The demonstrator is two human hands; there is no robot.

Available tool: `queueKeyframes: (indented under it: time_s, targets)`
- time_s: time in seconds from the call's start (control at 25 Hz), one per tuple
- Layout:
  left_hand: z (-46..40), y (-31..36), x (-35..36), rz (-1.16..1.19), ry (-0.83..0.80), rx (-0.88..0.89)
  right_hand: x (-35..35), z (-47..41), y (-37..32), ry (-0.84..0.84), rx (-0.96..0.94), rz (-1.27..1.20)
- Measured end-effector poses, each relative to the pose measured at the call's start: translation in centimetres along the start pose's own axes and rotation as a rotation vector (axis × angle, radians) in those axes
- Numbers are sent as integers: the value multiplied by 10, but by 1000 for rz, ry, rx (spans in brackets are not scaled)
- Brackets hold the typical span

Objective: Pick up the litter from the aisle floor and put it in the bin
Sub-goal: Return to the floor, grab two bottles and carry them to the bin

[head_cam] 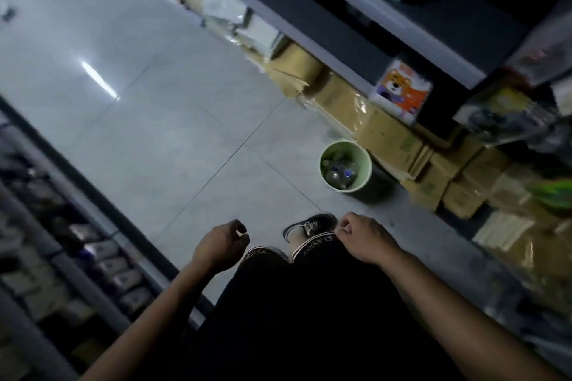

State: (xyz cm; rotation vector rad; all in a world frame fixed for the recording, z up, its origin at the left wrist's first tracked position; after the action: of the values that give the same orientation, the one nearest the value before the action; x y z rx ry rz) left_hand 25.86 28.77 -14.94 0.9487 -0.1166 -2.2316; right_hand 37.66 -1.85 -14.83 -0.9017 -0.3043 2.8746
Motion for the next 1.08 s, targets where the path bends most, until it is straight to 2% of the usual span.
queueKeyframes:
  time_s: [0.24,0.44,0.6,0.76,1.08]
  targets:
    - [95,-82,47,310,141,-258,24,20,-88,-104,-236,293]
    - [148,-107,65,491,255,-370,36,29,-142,-135,-392,461]
    - [157,-109,60,536,312,-434,32,24,-162,-154,-480,535]
    - [161,-108,63,575,289,-509,20,4,-189,-152,-594,604]
    - [164,-145,58,742,388,-675,-2,-39,-334,-132,-735,705]
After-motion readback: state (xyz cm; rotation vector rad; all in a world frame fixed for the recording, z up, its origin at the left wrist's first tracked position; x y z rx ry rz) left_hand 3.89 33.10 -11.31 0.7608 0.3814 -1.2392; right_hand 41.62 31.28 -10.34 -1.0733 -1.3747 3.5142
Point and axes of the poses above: each hand's wrist, its own z-axis away from the middle knuckle, its own x-axis out of the palm, y = z × x, the point moved 8 cm from there along -z, towards the middle knuckle, and after that the axes turned 4 degrees about x, right-handed, at the moved point
